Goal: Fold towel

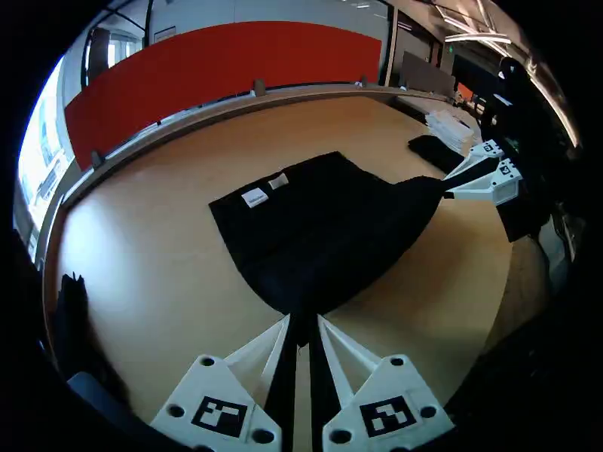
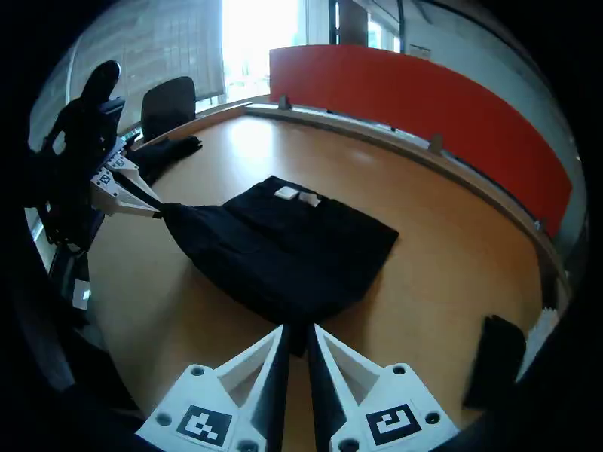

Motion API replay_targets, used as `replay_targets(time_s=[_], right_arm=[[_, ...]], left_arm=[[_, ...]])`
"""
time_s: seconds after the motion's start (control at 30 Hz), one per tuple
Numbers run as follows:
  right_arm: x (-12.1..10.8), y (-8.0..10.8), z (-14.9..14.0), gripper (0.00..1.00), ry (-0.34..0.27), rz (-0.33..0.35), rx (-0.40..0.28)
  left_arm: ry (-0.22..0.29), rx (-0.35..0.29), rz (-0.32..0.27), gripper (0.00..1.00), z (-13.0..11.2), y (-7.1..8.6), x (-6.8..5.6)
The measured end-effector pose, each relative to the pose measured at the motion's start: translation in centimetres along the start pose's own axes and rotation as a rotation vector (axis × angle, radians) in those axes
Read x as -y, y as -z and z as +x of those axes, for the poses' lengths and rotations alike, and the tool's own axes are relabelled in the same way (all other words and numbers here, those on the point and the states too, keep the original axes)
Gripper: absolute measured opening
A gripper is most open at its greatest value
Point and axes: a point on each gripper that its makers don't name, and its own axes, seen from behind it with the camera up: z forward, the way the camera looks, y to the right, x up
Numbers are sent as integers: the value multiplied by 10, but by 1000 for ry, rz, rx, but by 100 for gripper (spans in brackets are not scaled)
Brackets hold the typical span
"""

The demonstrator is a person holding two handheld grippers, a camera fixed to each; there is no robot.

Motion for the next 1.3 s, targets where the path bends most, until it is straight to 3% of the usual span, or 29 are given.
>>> replay_targets(time_s=[0.4,0.77,1.0,1.3], right_arm=[[6,31,17,15,15,7,-15],[16,48,22,15,8,20,-14],[21,58,22,15,8,23,-13],[21,60,18,15,15,21,-5]], left_arm=[[21,4,-18,10,15,29,-8],[2,10,-33,10,21,49,-12],[3,12,-50,10,24,57,-16],[-10,16,-55,10,22,56,-22]])
